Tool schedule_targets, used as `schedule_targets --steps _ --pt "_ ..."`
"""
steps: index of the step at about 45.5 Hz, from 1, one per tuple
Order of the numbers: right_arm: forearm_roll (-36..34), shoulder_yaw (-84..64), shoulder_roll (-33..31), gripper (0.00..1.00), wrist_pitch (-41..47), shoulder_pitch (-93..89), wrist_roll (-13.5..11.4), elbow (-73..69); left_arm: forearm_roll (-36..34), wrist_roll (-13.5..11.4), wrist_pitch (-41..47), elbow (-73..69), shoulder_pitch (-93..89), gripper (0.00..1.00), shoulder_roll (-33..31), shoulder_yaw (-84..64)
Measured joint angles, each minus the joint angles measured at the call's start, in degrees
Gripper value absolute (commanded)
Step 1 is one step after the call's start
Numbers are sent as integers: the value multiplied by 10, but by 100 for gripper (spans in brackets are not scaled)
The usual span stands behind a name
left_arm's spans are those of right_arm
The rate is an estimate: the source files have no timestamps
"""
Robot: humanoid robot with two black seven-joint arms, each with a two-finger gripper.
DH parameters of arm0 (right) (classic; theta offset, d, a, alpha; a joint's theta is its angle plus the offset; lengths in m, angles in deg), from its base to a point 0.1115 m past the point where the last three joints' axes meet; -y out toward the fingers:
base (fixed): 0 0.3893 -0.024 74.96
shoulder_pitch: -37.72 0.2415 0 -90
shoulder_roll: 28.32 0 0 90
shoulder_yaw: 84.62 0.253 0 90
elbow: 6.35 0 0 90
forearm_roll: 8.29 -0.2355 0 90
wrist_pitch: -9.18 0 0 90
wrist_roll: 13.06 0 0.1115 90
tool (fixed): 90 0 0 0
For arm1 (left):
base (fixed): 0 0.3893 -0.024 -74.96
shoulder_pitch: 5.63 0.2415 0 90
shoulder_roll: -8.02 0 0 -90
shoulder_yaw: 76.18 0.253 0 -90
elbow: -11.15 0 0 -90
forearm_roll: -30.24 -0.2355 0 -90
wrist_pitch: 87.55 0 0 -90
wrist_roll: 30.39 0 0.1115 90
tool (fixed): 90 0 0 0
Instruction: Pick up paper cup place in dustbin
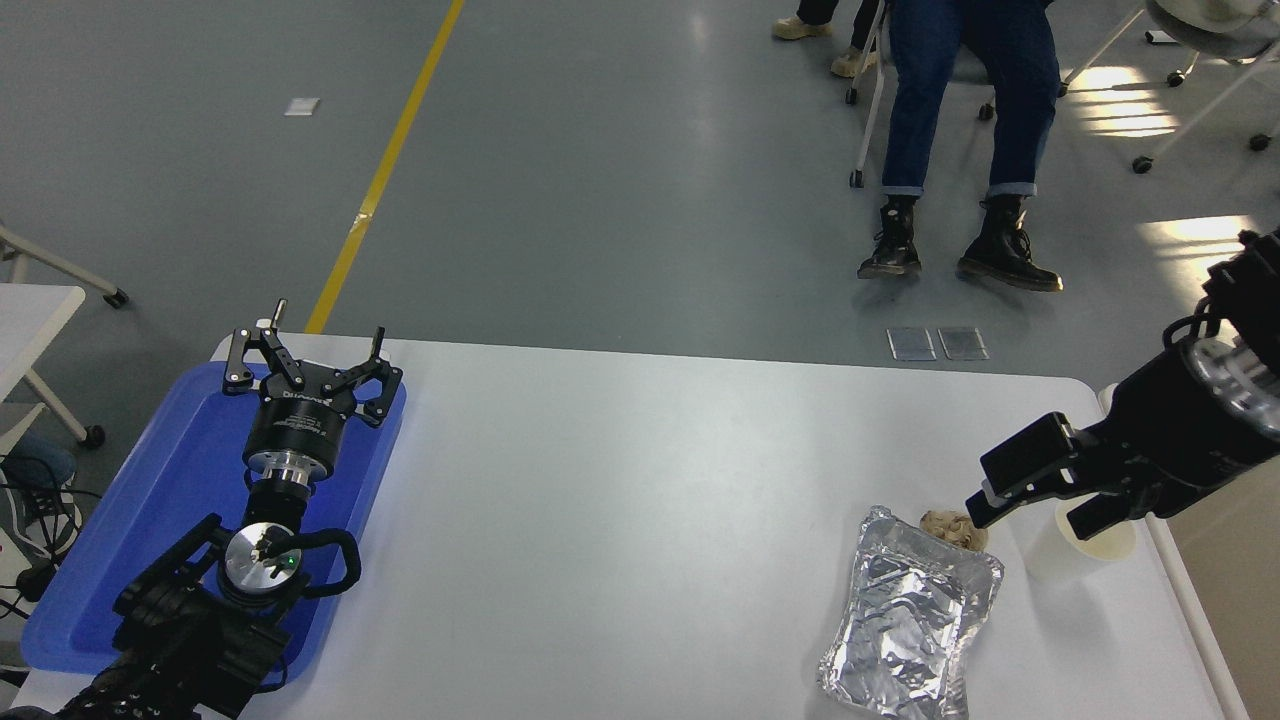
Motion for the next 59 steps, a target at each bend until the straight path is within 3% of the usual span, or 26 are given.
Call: schedule_targets --steps 22,59 --pt "173 118 -42 100 -17 -215 0 239 0 0 0 0 0 100 0 0" --pt "202 179 -3 100 -191 -429 3 371 1 -1 0 0 0 100 0 0"
